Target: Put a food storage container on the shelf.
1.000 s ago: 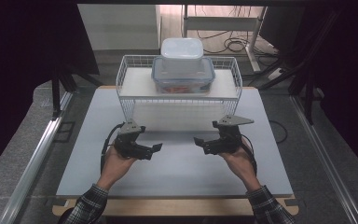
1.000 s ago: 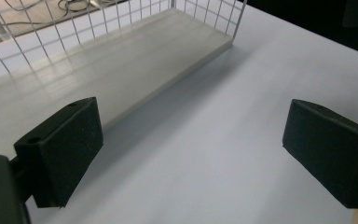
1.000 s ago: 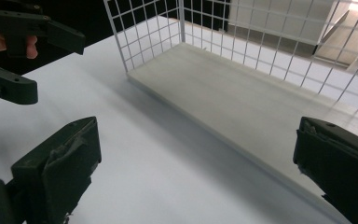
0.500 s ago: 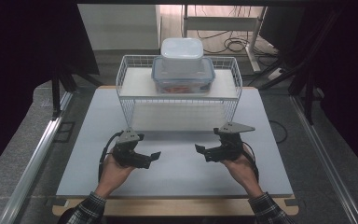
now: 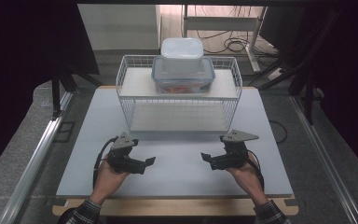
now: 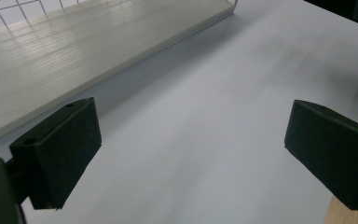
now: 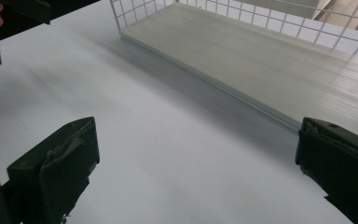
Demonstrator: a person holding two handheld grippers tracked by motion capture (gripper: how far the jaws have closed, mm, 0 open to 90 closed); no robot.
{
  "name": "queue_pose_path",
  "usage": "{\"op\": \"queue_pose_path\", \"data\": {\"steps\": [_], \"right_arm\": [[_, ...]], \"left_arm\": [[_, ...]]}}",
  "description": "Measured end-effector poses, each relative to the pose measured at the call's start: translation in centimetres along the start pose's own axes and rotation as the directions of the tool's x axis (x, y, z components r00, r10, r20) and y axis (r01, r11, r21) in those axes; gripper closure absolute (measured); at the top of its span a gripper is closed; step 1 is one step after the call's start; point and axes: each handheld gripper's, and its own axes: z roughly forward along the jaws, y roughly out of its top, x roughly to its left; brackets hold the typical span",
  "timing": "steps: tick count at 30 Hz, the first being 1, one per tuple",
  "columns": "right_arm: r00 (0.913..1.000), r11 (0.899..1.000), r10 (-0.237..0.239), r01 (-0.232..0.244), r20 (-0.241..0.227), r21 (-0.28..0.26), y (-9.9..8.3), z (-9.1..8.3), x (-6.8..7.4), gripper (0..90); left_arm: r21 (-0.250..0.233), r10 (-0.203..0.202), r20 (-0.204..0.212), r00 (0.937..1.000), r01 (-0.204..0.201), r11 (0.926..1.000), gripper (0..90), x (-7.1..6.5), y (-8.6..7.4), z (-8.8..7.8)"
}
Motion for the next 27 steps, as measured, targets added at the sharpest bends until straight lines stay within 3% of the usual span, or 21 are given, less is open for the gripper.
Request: {"op": "queue_pose_path", "data": {"steps": [14,27], "right_arm": [[0.9991,1.0,0.017,-0.017,0.039,-0.012,-1.8,-1.7,-0.5,0.0],[0.9975,1.0,0.023,-0.023,0.067,0.001,-3.3,-2.5,-1.0,0.0]], "left_arm": [[-0.004,-0.032,-0.019,0.9993,0.032,0.9995,3.0,0.4,-1.6,-1.4],[0.026,-0.045,-0.062,0.9971,0.046,0.9986,2.5,1.1,-3.4,-2.2]]}}
